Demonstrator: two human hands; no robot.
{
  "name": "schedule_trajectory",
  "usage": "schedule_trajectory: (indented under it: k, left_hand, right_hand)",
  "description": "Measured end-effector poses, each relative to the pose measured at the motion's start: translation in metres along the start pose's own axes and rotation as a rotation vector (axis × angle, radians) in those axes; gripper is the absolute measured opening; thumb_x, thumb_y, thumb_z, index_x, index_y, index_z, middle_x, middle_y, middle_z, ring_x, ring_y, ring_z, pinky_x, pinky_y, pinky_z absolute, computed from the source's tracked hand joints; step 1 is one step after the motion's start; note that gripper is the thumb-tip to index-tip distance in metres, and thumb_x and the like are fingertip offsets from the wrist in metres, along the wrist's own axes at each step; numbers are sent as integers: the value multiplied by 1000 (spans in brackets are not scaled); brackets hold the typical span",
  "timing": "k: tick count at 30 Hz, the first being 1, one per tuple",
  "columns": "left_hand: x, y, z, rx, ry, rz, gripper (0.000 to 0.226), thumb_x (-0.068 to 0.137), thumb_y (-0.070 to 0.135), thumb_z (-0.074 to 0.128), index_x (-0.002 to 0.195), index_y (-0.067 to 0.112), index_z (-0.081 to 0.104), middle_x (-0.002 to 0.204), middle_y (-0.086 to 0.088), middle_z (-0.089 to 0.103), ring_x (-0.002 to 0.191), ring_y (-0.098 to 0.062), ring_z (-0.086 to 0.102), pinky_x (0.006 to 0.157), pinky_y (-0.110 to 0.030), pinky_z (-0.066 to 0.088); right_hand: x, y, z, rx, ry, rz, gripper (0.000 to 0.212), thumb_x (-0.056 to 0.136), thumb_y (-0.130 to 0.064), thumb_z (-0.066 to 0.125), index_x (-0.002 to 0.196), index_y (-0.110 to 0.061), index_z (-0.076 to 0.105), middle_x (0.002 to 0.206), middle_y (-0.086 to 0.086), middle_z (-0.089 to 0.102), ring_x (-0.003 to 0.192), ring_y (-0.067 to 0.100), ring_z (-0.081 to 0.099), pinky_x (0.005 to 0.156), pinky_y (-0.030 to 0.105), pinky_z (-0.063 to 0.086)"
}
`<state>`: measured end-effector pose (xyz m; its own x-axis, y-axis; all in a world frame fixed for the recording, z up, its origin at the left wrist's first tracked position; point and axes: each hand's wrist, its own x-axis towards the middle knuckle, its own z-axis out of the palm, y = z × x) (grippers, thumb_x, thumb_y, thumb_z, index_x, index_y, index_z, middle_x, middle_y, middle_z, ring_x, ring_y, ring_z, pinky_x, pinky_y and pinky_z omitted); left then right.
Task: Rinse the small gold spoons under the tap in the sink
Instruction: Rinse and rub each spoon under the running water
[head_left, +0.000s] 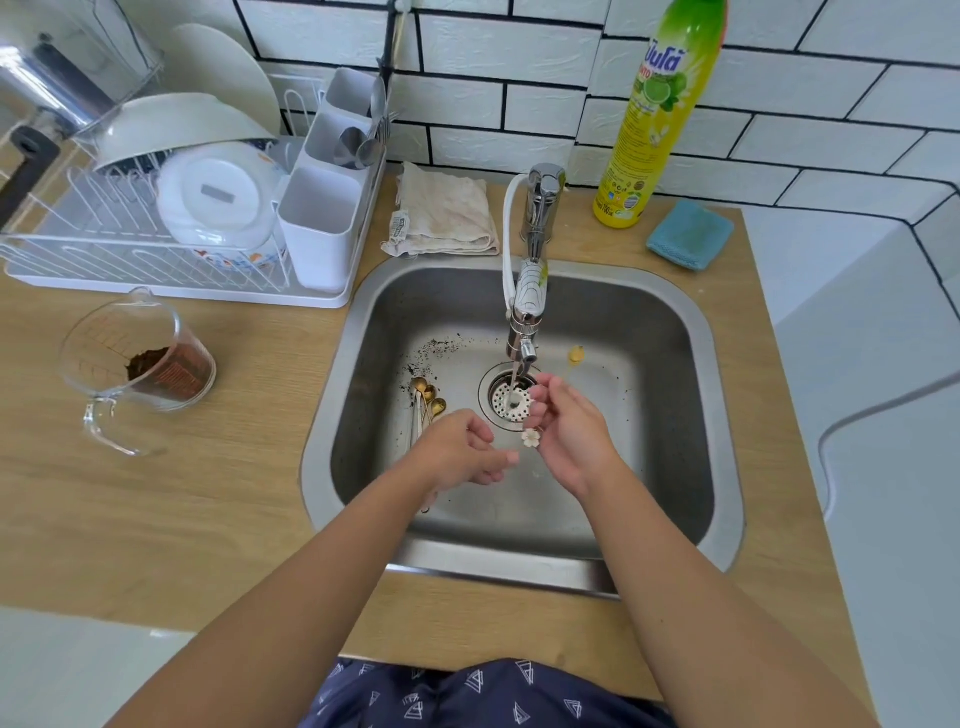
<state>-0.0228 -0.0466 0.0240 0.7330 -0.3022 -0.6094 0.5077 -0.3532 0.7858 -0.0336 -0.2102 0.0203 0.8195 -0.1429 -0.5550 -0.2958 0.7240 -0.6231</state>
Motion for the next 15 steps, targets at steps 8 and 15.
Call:
schedule_trajectory:
  k: [8,15]
  left_hand:
    - [46,-25,-37,984,308,-88,29,97,28,57,115,5,55,112,-16,61,98,-29,62,72,-34,51]
    - [66,-31,-33,1008,424,-140,18,94,13,59,109,3,62,81,-7,52,79,-23,59,61,-31,52]
  right_hand:
    - [-3,-5,-19,14,44,34,16,108,-17,50,101,-11,63,80,2,75,40,3,30,42,16,26]
    - [-8,-5,-21,-11,33,70,16,106,-21,53,96,-12,63,87,8,79,37,4,25,40,17,25]
